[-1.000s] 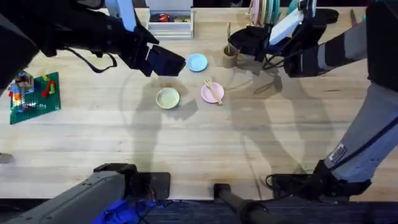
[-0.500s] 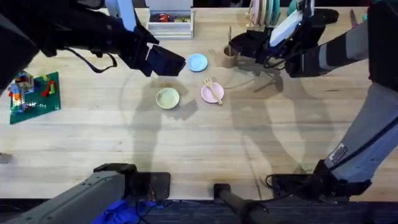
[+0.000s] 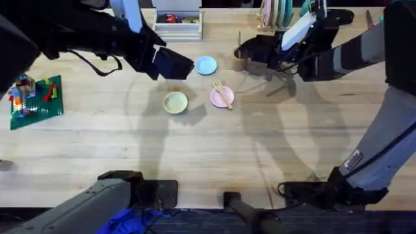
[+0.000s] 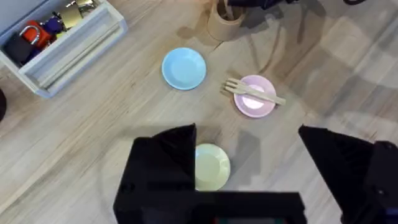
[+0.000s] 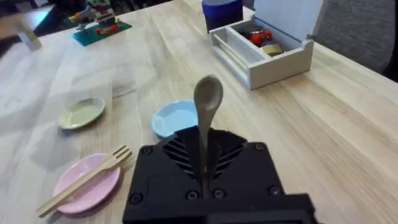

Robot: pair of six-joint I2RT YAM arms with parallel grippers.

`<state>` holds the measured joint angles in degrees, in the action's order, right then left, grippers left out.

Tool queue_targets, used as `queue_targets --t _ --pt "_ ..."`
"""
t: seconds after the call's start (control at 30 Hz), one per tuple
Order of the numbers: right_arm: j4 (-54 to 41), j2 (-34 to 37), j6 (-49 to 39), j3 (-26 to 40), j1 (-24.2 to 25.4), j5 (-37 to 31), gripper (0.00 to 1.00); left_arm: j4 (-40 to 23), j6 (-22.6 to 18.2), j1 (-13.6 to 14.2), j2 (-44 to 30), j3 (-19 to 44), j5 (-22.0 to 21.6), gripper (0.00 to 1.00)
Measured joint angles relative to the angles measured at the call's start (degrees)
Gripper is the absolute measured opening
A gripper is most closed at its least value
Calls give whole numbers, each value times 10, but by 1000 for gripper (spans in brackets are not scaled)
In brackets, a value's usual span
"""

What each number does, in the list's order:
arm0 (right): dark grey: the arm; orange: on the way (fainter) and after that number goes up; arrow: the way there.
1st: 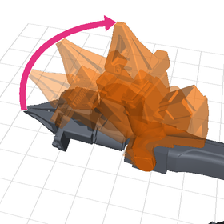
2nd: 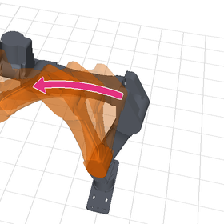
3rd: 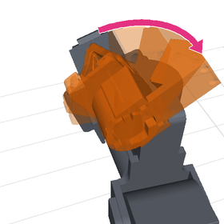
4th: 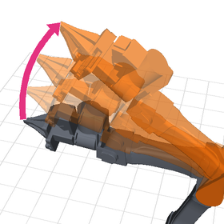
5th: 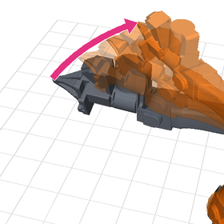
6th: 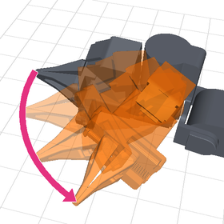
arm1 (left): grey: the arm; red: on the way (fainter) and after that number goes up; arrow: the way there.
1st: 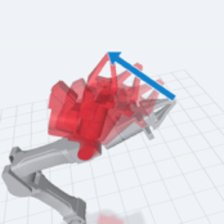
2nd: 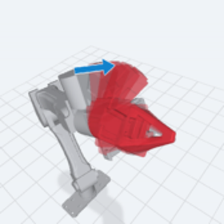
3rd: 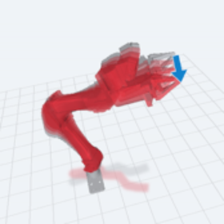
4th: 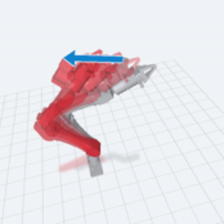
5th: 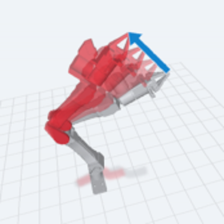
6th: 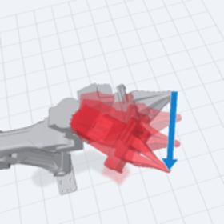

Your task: Pick up a utensil and set it on the pink plate, then put the other utensil in the container.

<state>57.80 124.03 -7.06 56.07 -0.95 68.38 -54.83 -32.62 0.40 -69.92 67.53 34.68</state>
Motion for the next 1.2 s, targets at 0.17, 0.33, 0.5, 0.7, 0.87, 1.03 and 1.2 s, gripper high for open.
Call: queue_targets --t 0.17,0.33,0.5,0.7,0.87,1.03,1.2 --pt "-10 0 -1 0 0 0 35 0 0 0 0 0 0 992" --pt "-33 0 -9 0 0 0 34 0 0 0 0 0 0 992" --pt "-34 0 -12 0 0 0 34 0 0 0 0 0 0 991" --pt "-34 0 -14 0 0 0 35 0 0 0 0 0 0 991" --pt "-33 0 -16 0 0 0 129 0 0 0 0 0 0 991" --pt "-19 0 -18 0 0 0 231 0 0 0 0 0 0 992" --pt "-10 0 -19 0 0 0 466 0 0 0 0 0 0 991"
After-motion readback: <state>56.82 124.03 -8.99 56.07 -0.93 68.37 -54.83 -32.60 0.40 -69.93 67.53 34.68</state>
